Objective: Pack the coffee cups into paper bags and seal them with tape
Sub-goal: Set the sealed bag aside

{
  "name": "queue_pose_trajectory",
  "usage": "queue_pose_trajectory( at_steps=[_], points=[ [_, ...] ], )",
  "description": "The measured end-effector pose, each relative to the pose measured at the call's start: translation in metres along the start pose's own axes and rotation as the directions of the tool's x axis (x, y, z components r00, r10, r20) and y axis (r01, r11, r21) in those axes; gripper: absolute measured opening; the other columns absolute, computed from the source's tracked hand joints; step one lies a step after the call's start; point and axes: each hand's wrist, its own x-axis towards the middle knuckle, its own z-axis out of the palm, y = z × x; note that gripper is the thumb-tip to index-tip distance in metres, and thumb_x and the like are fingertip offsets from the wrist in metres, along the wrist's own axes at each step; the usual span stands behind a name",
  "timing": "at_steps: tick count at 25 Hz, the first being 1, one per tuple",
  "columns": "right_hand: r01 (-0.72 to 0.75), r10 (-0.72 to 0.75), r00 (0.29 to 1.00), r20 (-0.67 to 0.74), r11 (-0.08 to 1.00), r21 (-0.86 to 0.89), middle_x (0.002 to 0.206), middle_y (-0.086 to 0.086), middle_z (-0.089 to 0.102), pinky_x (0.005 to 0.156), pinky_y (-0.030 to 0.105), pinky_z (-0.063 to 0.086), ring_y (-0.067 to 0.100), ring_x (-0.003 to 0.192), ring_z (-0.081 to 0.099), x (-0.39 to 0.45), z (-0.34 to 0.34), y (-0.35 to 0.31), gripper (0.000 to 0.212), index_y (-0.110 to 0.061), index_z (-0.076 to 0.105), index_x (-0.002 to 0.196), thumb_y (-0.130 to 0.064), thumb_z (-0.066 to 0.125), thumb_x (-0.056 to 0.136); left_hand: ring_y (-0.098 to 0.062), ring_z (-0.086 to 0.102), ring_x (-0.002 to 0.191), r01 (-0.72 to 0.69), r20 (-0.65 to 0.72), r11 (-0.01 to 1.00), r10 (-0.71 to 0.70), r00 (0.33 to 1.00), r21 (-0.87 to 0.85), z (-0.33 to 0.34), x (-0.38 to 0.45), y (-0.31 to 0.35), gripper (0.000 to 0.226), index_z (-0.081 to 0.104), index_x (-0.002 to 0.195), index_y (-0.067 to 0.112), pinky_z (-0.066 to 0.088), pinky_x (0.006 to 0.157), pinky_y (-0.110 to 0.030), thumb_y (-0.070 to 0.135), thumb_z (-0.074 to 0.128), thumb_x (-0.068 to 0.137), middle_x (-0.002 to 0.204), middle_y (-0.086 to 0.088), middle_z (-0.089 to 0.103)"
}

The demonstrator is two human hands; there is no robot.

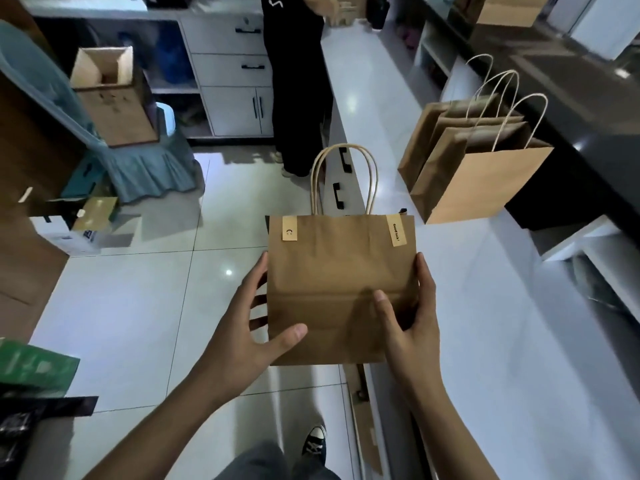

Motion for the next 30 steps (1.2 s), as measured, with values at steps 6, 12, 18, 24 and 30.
queue_pose_trajectory(
  at_steps=[6,12,18,24,30],
  points=[
    [-0.011,0.012,1.0,0.023,1.0,-0.025,0.158,-0.031,0.029,0.108,0.019,0.035,-0.014,0.133,0.034,0.07,0.037,-0.007,0.082,-0.051,0.022,0.156,-0.054,0.066,0.086,0.01,0.046,0.129,0.013,-0.037,1.0,-0.014,0.999,-0.009,-0.016,0.072,-0.008,0.103,0.016,0.151,0.062,0.049,0.102,-0.025,0.046,0.082,0.074,0.148,0.037,0.036],
    [0.016,-0.018,0.998,-0.057,0.999,-0.036,0.159,-0.028,0.032,0.11,0.012,0.035,-0.019,0.137,0.032,0.156,0.084,-0.018,0.08,-0.046,0.025,0.157,-0.049,0.067,0.088,0.003,0.046,0.132,-0.019,0.027,1.0,0.019,0.999,-0.015,-0.053,0.183,-0.005,0.103,0.015,0.15,0.063,0.049,0.105,-0.033,0.05,0.08,0.072,0.151,0.031,0.035],
    [0.014,-0.017,0.991,-0.135,1.0,-0.025,0.159,-0.023,0.035,0.104,0.0,0.032,-0.021,0.137,0.03,0.23,0.125,-0.038,0.083,-0.036,0.028,0.158,-0.047,0.067,0.086,0.012,0.049,0.124,-0.057,0.099,0.998,0.06,0.993,-0.031,-0.087,0.28,0.002,0.103,0.017,0.151,0.062,0.049,0.099,-0.025,0.051,0.08,0.07,0.148,0.031,0.039],
    [-0.056,0.048,0.985,-0.165,0.997,-0.046,0.154,-0.033,0.031,0.105,0.001,0.029,-0.031,0.13,0.026,0.28,0.147,-0.042,0.082,-0.044,0.026,0.157,-0.051,0.067,0.087,0.012,0.047,0.128,-0.079,0.165,0.996,0.086,0.983,-0.047,-0.102,0.342,0.002,0.101,0.019,0.15,0.062,0.049,0.1,-0.025,0.048,0.081,0.071,0.148,0.034,0.038],
    [-0.051,0.042,0.98,-0.193,0.998,-0.04,0.155,-0.032,0.035,0.116,0.017,0.03,-0.019,0.141,0.028,0.339,0.154,-0.036,0.078,-0.039,0.03,0.157,-0.04,0.072,0.092,0.007,0.045,0.132,-0.115,0.192,0.993,0.121,0.974,-0.042,-0.098,0.405,0.007,0.101,0.019,0.152,0.059,0.048,0.102,-0.025,0.045,0.082,0.074,0.15,0.034,0.037]
  ],
)
